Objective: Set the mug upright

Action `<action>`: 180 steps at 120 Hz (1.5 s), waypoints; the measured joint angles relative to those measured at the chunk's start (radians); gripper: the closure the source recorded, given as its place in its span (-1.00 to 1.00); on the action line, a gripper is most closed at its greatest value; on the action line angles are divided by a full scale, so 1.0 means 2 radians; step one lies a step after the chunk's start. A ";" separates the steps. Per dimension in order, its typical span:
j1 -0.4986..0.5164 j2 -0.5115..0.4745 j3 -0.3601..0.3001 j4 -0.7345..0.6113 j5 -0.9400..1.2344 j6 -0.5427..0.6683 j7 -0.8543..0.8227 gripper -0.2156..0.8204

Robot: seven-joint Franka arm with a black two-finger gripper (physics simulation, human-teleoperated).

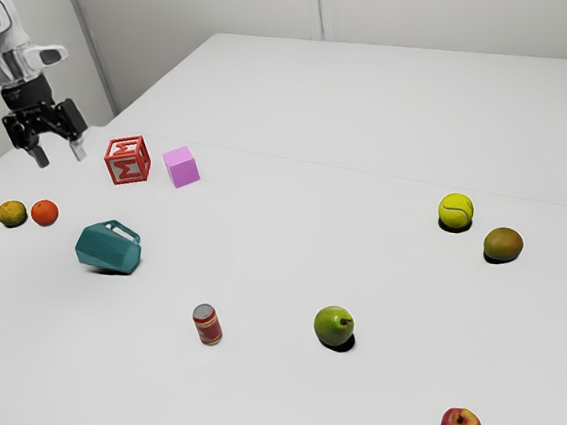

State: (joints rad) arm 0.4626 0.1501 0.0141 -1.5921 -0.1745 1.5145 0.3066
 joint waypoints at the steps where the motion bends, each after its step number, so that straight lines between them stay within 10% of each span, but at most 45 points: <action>1: 0.001 0.001 0.000 0.000 -0.001 0.000 0.002 -0.54; 180: 0.094 0.145 0.000 -0.079 -0.216 0.099 0.287 -0.52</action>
State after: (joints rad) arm 0.6513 0.4406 0.0138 -1.7497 -0.6071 1.7126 0.8813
